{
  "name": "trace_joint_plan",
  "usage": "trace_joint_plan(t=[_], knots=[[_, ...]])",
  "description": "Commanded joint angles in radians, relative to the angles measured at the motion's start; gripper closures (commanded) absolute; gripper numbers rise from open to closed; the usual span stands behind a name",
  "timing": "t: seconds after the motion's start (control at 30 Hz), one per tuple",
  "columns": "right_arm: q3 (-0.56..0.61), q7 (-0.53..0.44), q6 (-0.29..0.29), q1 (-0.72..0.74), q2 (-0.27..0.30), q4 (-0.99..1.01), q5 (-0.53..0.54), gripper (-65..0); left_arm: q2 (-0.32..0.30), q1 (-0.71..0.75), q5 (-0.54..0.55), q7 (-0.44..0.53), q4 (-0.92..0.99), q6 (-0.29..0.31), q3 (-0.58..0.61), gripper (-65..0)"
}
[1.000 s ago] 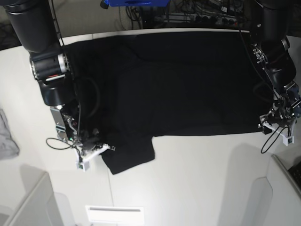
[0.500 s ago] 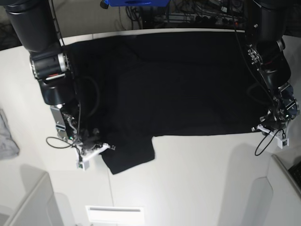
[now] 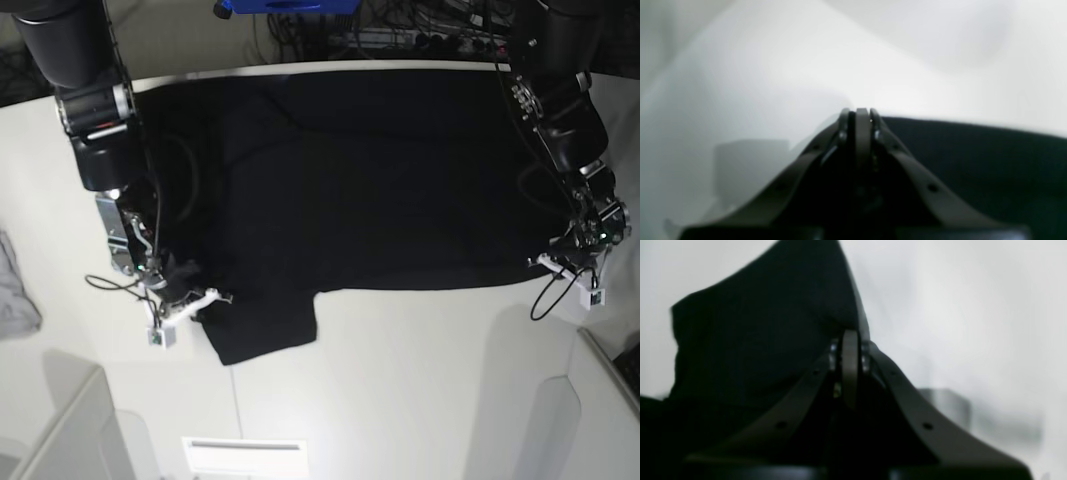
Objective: Fold the T-shirt properly
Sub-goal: 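Lift the side edges and fold them toward the collar edge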
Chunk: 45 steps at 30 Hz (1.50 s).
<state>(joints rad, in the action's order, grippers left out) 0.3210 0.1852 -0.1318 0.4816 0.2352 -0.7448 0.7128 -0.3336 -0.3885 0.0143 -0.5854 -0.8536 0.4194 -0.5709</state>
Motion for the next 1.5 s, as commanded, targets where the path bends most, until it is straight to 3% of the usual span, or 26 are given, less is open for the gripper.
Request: trace_joint_plan(t=[0.0, 0.07, 0.2, 0.33, 0.53, 1.13, 1.37, 1.47], knots=[[-0.007, -0.019, -0.007, 0.029, 0.017, -0.054, 0.008, 0.0, -0.022, -0.014, 0.008, -0.002, -0.059, 0.002, -0.002, 0.0], [-0.007, 0.0, -0.006, 0.009, 0.019, -0.1, 0.011, 0.0, -0.017, 0.01, 0.023, -0.038, -0.12, 0.002, -0.002, 0.0], [-0.009, 0.035, -0.006, -0.019, 0.019, -0.17, 0.011, 0.0, -0.014, 0.061, 0.161, -0.101, -0.22, 0.002, -0.002, 0.0], [-0.01, 0.037, -0.004, -0.06, 0.02, -0.243, 0.011, 0.0, -0.025, 0.119, 0.218, -0.115, -0.31, 0.002, -0.002, 0.0], [-0.084, 0.037, 0.041, -0.149, 0.033, -0.364, 0.008, 0.0, -0.023, 0.194, 0.221, -0.115, -0.399, 0.002, -0.01, 0.0], [-0.251, 0.181, 0.044, -0.315, 0.04, -0.592, 0.006, 0.0, -0.012, 0.431, 0.223, -0.115, -0.751, 0.002, -0.034, 0.0], [-0.293, 0.233, 0.044, -0.366, 0.04, -0.683, 0.006, 0.0, 0.044, 0.466, 0.224, -0.115, -0.763, 0.002, -0.116, 0.0], [-0.306, 0.247, 0.044, -0.396, 0.04, -0.724, 0.006, 0.0, 0.051, 0.48, 0.281, -0.117, -0.774, 0.002, -0.12, 0.0]])
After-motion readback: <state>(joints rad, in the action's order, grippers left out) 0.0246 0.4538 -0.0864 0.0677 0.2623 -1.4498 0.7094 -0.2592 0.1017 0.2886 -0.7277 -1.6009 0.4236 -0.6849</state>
